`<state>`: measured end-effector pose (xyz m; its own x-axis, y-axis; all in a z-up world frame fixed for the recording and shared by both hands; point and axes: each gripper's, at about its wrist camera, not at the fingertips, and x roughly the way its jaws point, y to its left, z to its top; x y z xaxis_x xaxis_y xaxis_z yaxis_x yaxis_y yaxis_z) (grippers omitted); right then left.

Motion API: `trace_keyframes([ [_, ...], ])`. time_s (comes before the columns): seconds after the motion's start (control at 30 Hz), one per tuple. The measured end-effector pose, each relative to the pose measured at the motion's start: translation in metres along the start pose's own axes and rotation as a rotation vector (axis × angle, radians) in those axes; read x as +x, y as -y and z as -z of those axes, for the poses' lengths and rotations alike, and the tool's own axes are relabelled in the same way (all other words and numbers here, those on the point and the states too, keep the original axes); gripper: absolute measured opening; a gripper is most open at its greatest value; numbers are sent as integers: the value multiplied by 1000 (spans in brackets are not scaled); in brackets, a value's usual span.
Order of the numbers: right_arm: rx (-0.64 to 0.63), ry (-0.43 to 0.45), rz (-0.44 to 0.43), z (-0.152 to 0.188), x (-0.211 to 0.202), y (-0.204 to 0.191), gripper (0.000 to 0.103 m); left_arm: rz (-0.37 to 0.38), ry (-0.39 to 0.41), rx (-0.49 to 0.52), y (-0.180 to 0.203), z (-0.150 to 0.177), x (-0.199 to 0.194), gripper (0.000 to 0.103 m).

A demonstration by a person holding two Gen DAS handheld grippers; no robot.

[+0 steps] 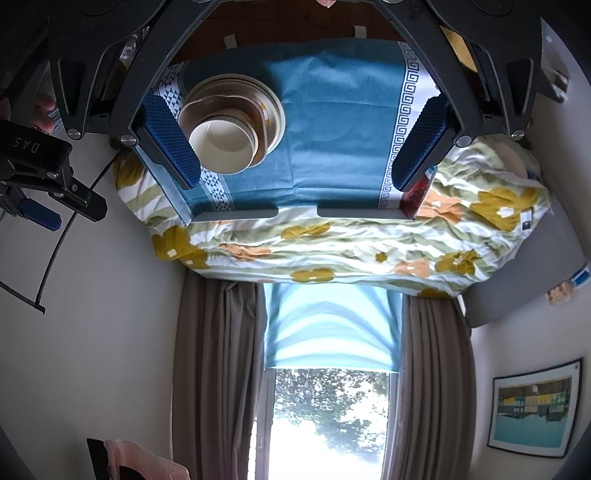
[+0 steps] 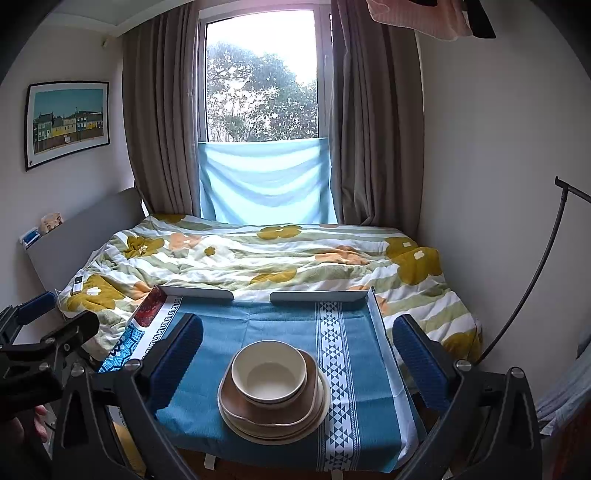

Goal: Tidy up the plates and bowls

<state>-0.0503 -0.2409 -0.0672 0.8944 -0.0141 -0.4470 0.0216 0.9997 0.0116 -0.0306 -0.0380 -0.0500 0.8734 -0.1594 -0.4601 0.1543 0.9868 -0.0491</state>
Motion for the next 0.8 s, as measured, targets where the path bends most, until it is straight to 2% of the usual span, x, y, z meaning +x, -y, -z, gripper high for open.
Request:
trace_keyframes([
  [0.8, 0, 5, 7, -3, 4, 1, 102, -19, 25, 14, -1, -11, -1, 103],
])
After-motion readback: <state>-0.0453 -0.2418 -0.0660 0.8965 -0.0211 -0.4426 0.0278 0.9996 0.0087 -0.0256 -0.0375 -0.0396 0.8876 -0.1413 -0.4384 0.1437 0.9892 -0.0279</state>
